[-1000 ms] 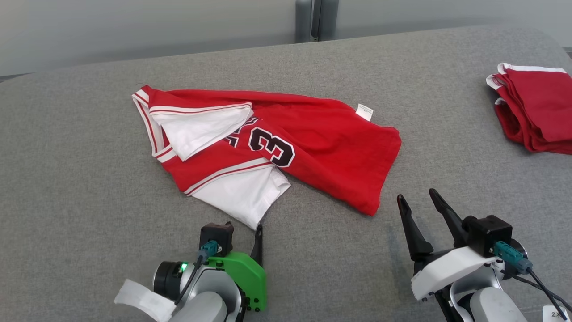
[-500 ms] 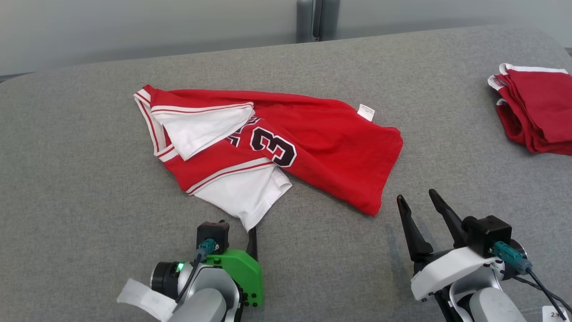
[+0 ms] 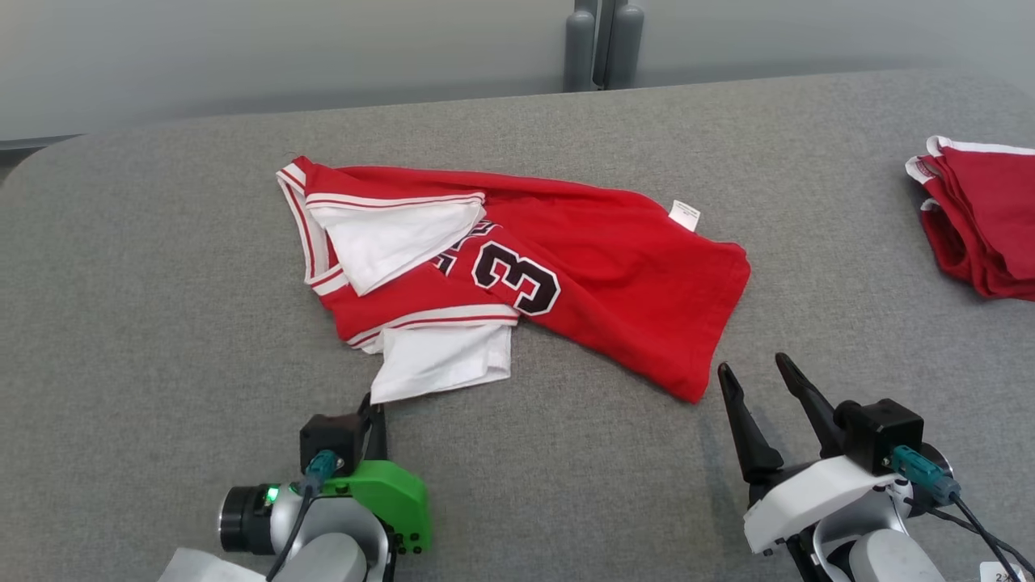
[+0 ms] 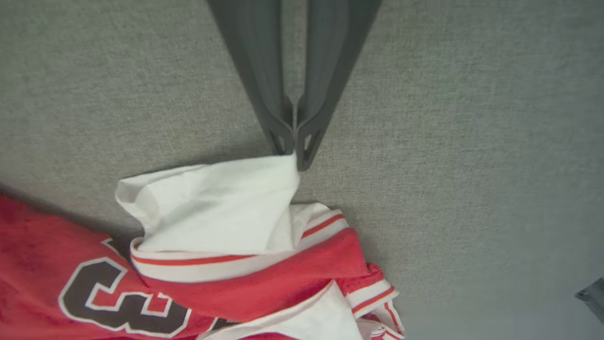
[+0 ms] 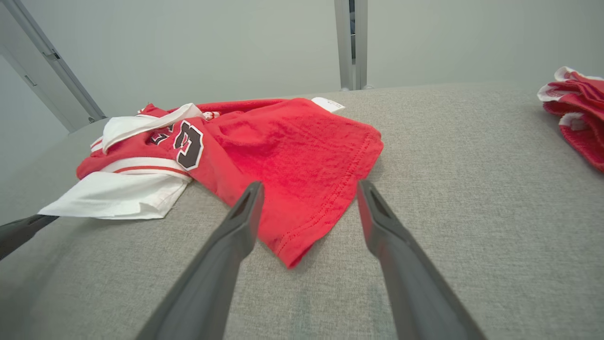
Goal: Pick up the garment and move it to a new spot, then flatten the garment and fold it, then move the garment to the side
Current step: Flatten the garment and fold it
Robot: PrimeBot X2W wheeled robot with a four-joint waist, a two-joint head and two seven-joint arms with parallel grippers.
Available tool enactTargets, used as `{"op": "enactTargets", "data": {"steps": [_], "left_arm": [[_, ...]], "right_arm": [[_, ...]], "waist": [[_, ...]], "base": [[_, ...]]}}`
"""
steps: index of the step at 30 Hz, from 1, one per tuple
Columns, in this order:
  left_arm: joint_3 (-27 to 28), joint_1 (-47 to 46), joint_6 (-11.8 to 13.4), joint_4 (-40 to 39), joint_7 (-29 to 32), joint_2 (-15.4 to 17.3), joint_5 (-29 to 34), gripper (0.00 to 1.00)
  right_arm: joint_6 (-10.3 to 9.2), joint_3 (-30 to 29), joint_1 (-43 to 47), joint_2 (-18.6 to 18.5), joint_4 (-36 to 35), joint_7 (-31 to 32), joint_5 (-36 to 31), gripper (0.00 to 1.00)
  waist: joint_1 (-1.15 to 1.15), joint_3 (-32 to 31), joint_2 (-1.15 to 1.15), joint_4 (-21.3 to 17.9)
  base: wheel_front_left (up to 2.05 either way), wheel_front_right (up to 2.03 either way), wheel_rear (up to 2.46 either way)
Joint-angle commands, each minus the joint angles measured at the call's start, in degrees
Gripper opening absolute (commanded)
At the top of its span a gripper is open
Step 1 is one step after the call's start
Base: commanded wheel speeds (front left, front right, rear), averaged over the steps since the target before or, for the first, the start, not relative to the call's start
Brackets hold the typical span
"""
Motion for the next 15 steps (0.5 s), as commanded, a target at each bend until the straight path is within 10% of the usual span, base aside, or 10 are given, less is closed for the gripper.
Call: {"op": "enactTargets", "data": {"steps": [1, 15], "left_arm": [[0.38, 0.8, 0.48, -0.64, -0.3, 0.69, 0.54, 0.0], [3.77, 11.16, 10.34, -16.51, 0.96, 10.52, 2.33, 0.0]], "right_arm": [[-0.04, -0.04, 0.4, -0.05, 0.05, -0.21, -0.34, 1.0], [-0.04, 0.47, 0.98, -0.32, 0.19, 0.26, -0.12, 1.0]], "waist": [[0.0, -0.36, 0.0, 0.49], [0.0, -1.54, 0.0, 2.87]], "base": [[0.0, 0.0, 0.0], [0.0, 0.0, 0.0]]}}
